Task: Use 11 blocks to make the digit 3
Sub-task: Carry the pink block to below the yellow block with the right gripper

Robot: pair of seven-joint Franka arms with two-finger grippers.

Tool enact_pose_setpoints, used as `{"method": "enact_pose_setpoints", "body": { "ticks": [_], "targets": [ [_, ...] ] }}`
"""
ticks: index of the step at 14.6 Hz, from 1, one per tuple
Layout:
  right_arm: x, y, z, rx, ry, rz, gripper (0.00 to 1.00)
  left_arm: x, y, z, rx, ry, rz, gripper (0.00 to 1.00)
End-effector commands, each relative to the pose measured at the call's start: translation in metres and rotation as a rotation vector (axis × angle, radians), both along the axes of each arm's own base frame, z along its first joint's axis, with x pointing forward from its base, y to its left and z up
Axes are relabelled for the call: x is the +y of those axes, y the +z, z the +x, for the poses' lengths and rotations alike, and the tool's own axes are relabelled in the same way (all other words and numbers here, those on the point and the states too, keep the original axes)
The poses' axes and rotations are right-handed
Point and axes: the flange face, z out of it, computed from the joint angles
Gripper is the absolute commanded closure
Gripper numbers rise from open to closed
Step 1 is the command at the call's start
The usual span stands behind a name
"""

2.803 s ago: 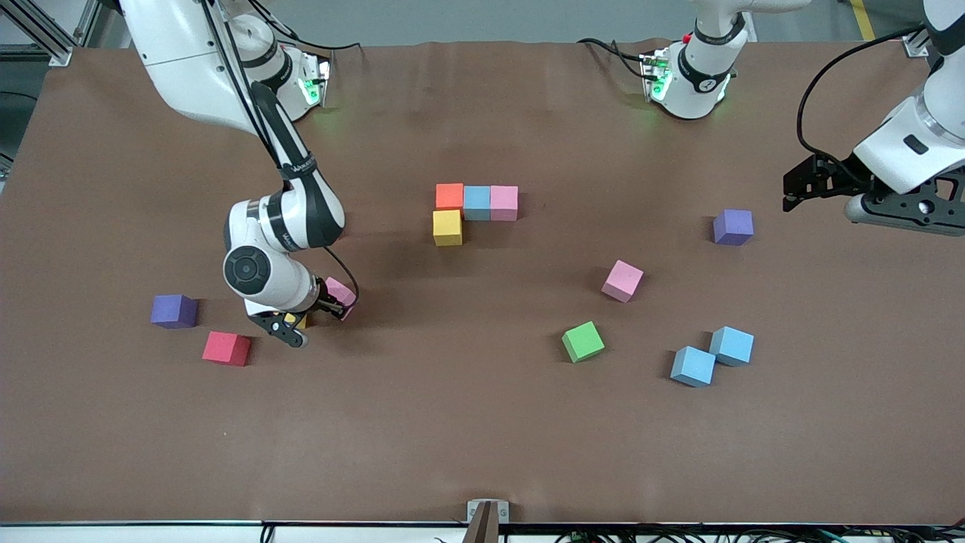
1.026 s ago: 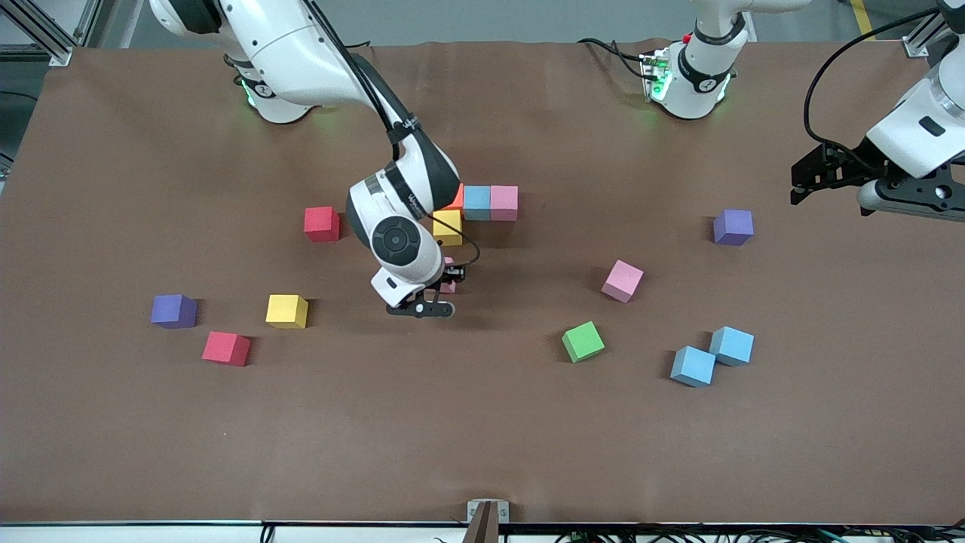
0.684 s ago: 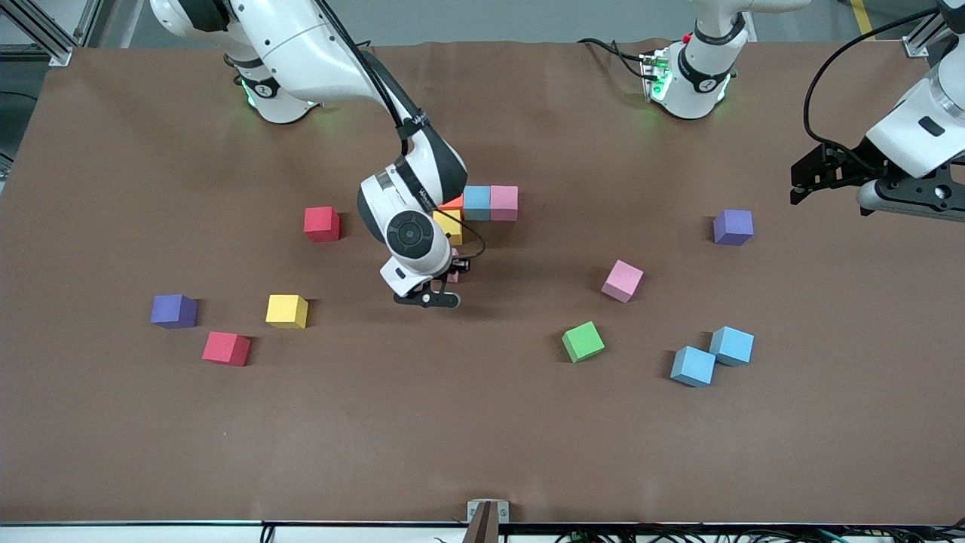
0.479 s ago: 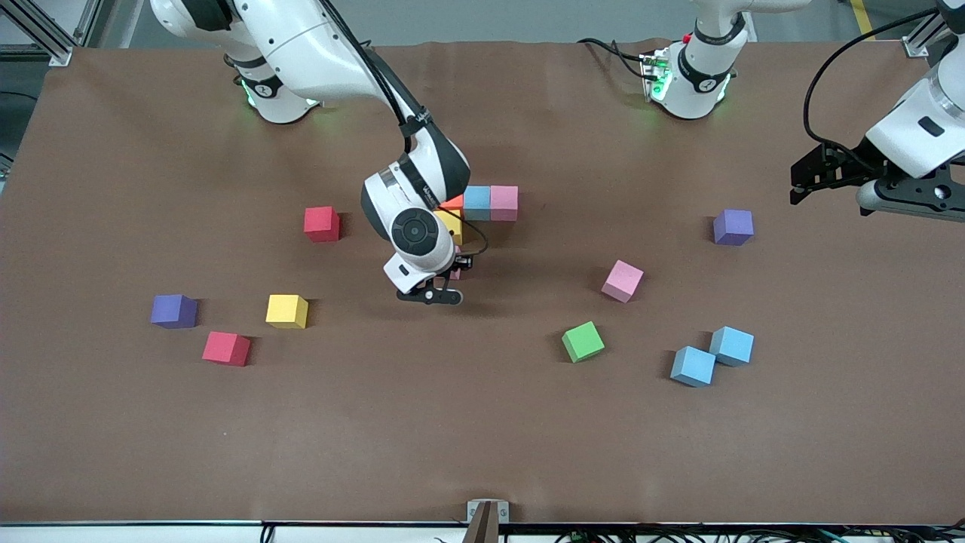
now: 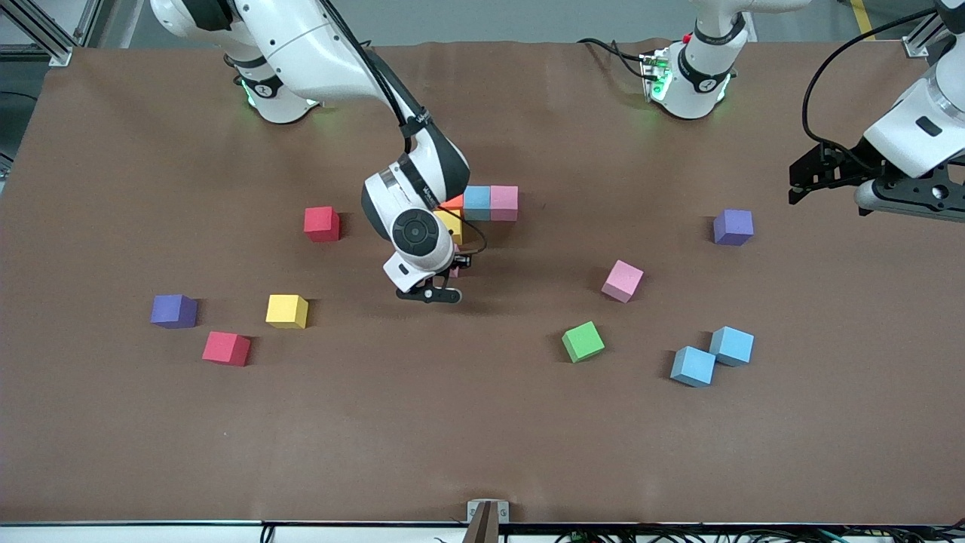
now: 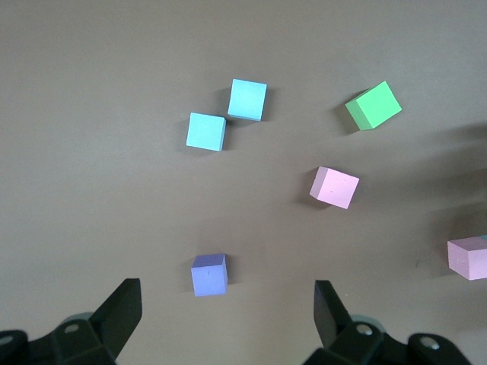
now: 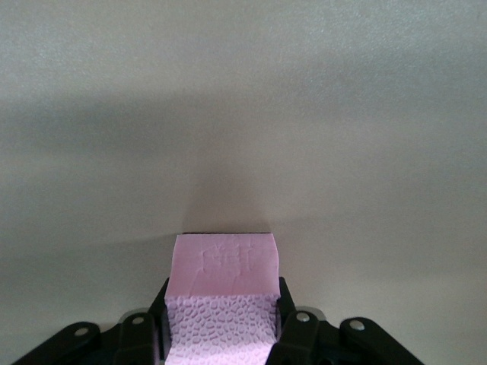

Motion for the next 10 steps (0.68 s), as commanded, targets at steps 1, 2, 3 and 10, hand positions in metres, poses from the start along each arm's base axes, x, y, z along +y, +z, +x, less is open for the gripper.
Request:
{"method": "enact_pose_setpoints", "body": {
  "ticks": [1, 2, 3, 10],
  "targets": [
    [0.0001, 0.0003, -0.0054, 0.006, -0.004, -0.002, 0.58, -0.0002, 0.0052, -0.0042, 0.005, -0.023, -0.022, 0.0],
    [0.0001, 0.0003, -0.0054, 0.006, -0.004, -0.002, 0.58, -0.0003, 0.0052, -0.0042, 0.005, -0.023, -0.023, 0.0],
    [-0.0005, -0.0014, -0.006, 0.01, -0.004, -0.005, 0.58, -0.0003, 0.0052, -0.0042, 0.005, -0.024, -0.023, 0.0],
    [0.0004, -0.0034, -0.0092, 0.012, 0.0, -0.008, 0.57, -0.0062, 0.0073, -0.0061, 0.003, -0.035, -0.023, 0.0]
  ]
}}
